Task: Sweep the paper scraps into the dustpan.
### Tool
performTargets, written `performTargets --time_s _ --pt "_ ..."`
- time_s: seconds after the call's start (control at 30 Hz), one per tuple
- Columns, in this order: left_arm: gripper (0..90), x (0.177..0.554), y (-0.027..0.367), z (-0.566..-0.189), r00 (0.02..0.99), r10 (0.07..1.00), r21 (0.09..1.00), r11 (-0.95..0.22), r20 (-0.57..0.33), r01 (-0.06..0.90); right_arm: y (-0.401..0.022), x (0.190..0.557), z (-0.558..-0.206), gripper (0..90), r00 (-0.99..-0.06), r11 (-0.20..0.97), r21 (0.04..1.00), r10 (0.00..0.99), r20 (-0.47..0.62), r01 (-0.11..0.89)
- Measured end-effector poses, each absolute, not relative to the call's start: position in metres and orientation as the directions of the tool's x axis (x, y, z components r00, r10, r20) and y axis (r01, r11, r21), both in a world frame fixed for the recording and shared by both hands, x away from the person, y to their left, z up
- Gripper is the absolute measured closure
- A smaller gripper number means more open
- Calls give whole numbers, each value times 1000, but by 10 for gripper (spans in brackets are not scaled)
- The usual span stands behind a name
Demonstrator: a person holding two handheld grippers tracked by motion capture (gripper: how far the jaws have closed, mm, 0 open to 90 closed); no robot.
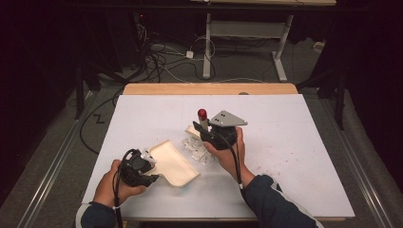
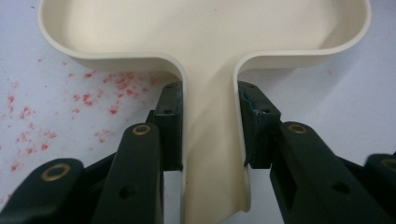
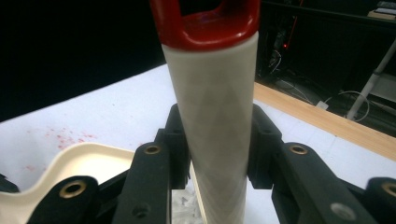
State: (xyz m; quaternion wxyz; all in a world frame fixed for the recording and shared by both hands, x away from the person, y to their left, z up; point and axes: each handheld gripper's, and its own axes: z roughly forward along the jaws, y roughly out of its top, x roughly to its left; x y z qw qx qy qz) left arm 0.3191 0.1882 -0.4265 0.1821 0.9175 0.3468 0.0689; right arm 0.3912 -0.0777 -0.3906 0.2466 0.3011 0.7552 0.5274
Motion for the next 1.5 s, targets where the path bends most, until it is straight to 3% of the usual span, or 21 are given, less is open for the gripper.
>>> performTargets --time_s 0.83,1.2,1.5 --pt "634 326 166 -433 755 656 391 -693 -6 606 -46 358 -382 703 -768 223 965 639 -38 137" --pt "634 326 166 -437 751 660 386 -691 -9 611 -74 364 -353 703 -731 148 982 683 -14 120" --pt "634 327 169 -441 753 658 388 -690 -16 611 -104 380 -350 702 -669 168 980 741 -56 105"
